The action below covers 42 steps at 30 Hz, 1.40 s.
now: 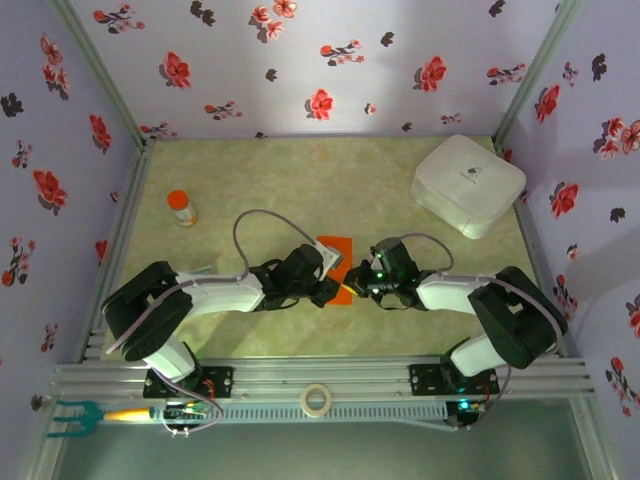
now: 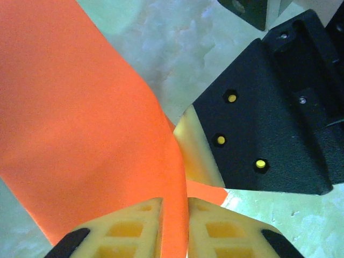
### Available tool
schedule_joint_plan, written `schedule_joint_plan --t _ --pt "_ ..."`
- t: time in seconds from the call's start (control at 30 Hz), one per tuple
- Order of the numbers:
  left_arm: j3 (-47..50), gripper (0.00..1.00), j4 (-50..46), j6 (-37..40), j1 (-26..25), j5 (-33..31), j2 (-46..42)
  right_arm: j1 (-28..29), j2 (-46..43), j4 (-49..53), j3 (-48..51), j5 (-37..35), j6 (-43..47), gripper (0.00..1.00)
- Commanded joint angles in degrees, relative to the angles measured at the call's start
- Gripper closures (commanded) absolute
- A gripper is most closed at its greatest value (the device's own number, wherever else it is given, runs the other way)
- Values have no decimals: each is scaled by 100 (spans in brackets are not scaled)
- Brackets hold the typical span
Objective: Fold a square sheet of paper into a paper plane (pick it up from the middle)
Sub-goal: Fold the triangle a second time at the center of the table.
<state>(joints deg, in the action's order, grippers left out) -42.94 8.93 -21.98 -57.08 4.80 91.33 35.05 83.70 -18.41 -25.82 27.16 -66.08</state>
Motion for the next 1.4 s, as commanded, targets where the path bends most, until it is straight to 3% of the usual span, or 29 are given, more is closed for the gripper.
schedule_joint_plan --t 0.0,0.2,0.7,1.07,1.2,1.37 --pt "-136 83 -57 88 53 81 96 28 23 -55 -89 -70 -45 97" --pt "-180 78 -111 116 90 193 134 23 15 -75 -90 -53 -52 97" --pt "-256 77 -212 230 111 177 277 11 15 -194 -37 -61 -125 97" --pt "-325 99 -203 135 118 203 217 11 -115 107 -12 -167 -24 96" --pt "-312 100 -144 -15 127 222 85 14 -381 903 -95 -415 288 94" --pt "-268 100 -64 -139 143 254 -18 89 -387 568 -2 -222 162 95"
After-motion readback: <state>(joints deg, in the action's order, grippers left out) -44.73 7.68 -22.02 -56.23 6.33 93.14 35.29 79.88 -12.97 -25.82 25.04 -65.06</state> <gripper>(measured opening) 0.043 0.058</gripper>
